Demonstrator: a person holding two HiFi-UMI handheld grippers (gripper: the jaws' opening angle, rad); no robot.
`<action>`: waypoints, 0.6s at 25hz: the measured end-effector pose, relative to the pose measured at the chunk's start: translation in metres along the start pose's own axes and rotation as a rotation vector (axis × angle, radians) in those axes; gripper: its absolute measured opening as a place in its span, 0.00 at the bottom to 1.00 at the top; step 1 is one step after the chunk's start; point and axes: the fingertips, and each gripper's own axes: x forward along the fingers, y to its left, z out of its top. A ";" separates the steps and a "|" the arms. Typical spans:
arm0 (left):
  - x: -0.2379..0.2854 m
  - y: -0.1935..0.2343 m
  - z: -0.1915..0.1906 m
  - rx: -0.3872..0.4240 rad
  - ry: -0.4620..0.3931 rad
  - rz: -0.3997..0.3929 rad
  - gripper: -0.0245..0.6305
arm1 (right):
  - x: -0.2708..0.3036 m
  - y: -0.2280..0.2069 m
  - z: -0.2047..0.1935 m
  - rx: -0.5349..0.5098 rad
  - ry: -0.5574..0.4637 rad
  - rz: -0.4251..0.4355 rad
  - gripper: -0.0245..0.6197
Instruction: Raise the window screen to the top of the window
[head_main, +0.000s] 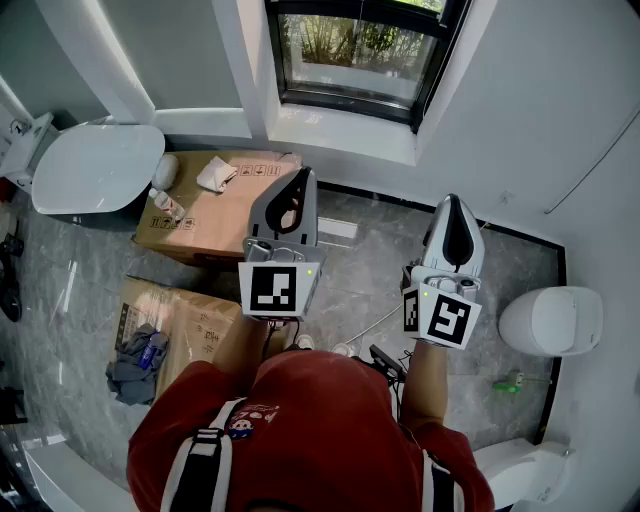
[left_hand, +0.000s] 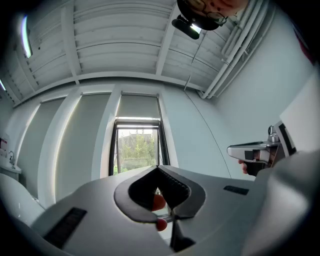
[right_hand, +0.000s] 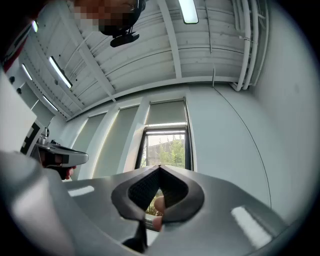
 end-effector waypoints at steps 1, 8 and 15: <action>-0.001 -0.001 0.001 0.001 0.007 0.004 0.05 | -0.001 0.000 0.001 -0.001 -0.001 0.000 0.05; -0.005 -0.010 -0.002 0.008 0.016 0.002 0.05 | -0.008 -0.005 0.002 -0.007 0.004 0.000 0.05; -0.009 -0.025 -0.011 -0.011 0.060 0.005 0.05 | -0.017 -0.011 -0.012 0.022 0.036 0.009 0.05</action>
